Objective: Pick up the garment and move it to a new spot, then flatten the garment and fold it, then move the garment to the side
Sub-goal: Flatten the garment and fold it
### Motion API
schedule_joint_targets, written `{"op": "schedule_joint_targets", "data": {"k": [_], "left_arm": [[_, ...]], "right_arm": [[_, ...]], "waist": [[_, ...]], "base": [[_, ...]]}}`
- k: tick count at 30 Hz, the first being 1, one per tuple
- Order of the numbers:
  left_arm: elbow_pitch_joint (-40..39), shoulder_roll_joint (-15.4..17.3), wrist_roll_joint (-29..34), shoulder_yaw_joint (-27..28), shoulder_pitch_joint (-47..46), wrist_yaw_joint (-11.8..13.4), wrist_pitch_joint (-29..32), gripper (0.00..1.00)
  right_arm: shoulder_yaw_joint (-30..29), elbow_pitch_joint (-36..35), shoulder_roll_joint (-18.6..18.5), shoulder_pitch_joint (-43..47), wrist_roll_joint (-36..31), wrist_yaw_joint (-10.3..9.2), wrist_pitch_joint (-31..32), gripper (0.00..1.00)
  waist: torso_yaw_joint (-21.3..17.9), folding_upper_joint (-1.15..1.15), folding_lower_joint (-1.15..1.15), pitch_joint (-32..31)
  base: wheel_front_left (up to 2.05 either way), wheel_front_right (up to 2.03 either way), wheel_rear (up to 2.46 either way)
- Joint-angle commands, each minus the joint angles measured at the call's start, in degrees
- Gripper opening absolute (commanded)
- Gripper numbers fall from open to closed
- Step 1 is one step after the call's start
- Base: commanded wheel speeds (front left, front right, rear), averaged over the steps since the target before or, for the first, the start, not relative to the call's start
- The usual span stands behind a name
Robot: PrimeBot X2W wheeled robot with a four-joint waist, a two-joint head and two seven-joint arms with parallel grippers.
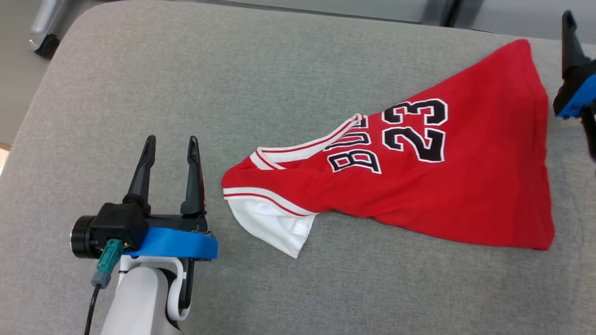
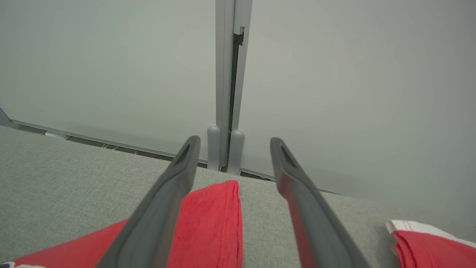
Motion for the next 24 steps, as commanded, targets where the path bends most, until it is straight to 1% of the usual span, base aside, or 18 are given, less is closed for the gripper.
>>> {"op": "schedule_joint_targets", "data": {"k": [1, 4, 7, 12, 19, 24], "left_arm": [[0.0, -0.1, 0.2, 0.4, -0.2, 0.0, -0.3, 1.0], [0.0, -0.1, 0.9, 1.3, 0.5, -0.4, -0.3, 1.0], [0.0, 0.0, 1.8, 2.7, 1.5, -0.6, -0.3, 1.0], [-0.2, 0.2, 3.0, 5.0, 3.5, -1.1, -0.3, 1.0], [-0.8, 0.3, 4.1, 7.5, 6.7, -1.5, -0.3, 1.0], [-1.0, 0.3, 4.7, 8.3, 8.3, -1.8, -0.3, 1.0]], "right_arm": [[0.6, 0.2, 0.0, 1.5, 0.5, 0.01, -0.9, 1.0], [2.2, -1.0, 0.3, 3.2, 2.2, 0.01, -2.6, 1.0], [3.5, -3.6, 0.5, 5.8, 4.3, 0.01, -3.5, 1.0], [4.7, -11.4, 0.5, 12.0, 8.8, 0.01, -3.8, 1.0], [1.8, -25.9, 1.8, 25.9, 12.3, 0.01, -3.8, 1.0], [-1.1, -33.9, 4.0, 36.4, 12.3, 0.01, -3.8, 1.0]], "waist": [[-1.0, 0.0, -0.01, -0.7], [-2.9, 0.0, -0.01, -1.5], [-4.9, 0.0, -0.01, -2.8], [-8.0, 0.0, -0.01, -5.2], [-10.9, 0.0, -0.01, -7.8], [-11.9, 0.0, -0.01, -8.7]], "base": [[0.0, 0.0, 0.0], [0.0, 0.0, 0.0], [0.0, 0.0, 0.0], [0.0, 0.0, 0.0], [0.0, 0.0, 0.0], [0.0, 0.0, 0.0]]}}
